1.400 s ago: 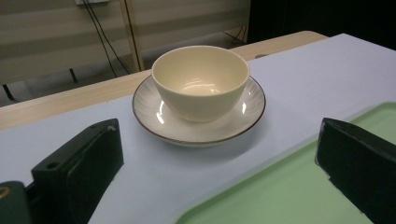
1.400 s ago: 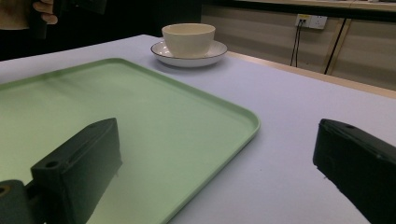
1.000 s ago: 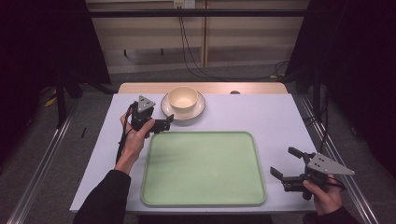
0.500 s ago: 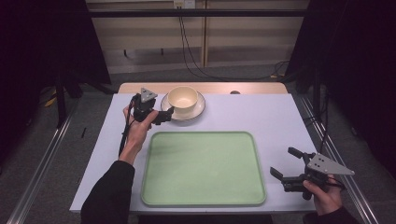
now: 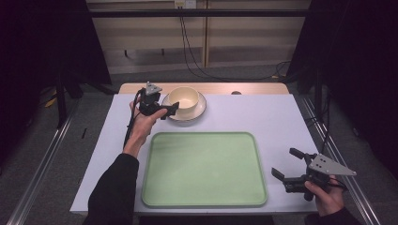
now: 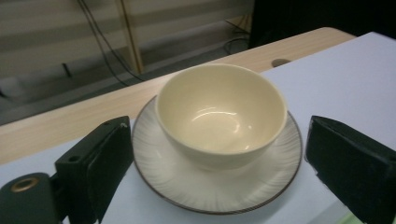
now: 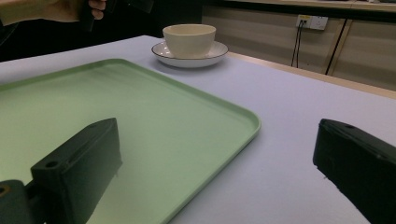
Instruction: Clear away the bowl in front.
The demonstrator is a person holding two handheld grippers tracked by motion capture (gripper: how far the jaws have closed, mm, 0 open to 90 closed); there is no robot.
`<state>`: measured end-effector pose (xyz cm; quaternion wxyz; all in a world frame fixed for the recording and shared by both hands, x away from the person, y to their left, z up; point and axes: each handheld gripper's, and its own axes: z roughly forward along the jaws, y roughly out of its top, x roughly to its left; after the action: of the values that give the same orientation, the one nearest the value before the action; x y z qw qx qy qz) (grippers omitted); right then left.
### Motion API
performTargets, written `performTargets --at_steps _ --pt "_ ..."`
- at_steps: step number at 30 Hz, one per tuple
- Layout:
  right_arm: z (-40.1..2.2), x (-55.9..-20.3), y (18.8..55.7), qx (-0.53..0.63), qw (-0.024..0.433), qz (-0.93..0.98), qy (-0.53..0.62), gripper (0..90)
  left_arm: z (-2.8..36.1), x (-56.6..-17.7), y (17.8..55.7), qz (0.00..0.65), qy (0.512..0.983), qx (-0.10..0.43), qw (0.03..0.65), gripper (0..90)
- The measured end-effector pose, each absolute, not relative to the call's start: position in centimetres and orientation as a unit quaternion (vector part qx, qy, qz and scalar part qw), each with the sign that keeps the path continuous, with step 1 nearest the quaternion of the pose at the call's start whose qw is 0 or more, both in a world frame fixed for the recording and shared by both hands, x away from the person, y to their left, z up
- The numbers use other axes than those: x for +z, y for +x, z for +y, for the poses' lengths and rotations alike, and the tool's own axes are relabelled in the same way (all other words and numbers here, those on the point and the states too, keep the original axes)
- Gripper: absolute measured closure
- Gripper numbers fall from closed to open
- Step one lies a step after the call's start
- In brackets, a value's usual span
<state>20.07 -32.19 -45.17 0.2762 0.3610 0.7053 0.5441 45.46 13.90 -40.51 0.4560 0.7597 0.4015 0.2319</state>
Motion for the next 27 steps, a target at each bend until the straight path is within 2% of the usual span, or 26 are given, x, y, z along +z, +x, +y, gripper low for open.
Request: performTargets --at_steps 2,21,27 --pt "-32.2 -45.2 20.0 0.544 0.275 0.705 0.362 0.6 13.8 -40.6 45.9 0.403 0.764 0.243 0.442 9.7" --pt "-32.2 -45.2 20.0 0.544 0.274 0.705 0.363 0.6 12.7 -42.1 50.5 0.465 0.762 0.236 0.384 5.3" --pt "-32.2 -45.2 20.0 0.543 0.274 0.706 0.363 0.6 12.3 -43.2 51.6 0.467 0.772 0.227 0.366 9.9"
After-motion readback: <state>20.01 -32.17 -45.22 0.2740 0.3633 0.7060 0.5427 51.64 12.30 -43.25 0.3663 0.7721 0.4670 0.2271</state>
